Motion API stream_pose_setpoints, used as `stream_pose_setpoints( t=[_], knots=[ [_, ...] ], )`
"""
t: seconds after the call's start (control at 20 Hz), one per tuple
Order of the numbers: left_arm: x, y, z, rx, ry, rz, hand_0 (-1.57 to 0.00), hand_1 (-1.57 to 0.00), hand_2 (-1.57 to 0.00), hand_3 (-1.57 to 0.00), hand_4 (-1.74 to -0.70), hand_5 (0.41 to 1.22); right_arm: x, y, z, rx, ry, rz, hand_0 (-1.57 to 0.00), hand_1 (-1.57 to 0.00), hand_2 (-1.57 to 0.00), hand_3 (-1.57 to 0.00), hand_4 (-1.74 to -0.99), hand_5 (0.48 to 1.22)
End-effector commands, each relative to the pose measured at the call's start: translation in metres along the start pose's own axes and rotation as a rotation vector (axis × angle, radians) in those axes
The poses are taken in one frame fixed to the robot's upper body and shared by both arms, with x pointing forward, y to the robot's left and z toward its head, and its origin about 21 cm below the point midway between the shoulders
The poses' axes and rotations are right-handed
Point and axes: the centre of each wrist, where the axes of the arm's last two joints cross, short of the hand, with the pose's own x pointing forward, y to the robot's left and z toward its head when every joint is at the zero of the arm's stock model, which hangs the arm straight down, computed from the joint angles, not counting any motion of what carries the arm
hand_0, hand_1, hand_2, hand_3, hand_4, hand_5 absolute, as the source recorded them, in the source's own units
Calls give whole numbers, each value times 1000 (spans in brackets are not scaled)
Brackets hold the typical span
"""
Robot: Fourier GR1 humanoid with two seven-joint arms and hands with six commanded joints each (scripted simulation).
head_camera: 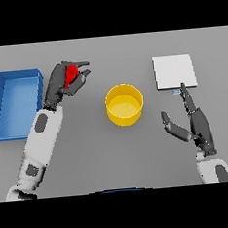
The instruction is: Pick up the red beaker and tilt it to pour out 1 green nut into yellow bowl. Pick up the yellow bowl and place it on the metallic measuring scale.
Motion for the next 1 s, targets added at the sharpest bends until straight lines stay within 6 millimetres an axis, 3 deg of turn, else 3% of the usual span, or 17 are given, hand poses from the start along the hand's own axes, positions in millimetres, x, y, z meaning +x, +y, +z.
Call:
stream_pose_setpoints(
  t=[0.0, 0.3, 0.85, 0.95],
  knots=[
    [5, 0, -2, -50, 3, -92, -1561, -1561, -1561, -1561, -1731, 1119, 2, 1, 3, 3, -3, 6, 1, 1, 1, 1, -1245, 688],
    [19, -7, 2, -154, -22, -246, -1563, -1563, -1563, -1563, -1733, 1113, 8, 1, 0, 7, 20, 3, 1, 1, 1, 1, -1243, 710],
    [63, -32, -30, -430, -210, -1051, -1570, -1570, -1570, -1570, -1740, 1193, 4, 1, -1, 8, 17, -18, 1, 1, 1, 1, -1264, 717],
    [71, -40, -37, -493, -234, -1168, -1571, -1571, -1571, -1571, -1647, 1203, 3, 1, 1, 1, 4, -13, 1, 1, 1, 1, -1262, 705]
  ],
)
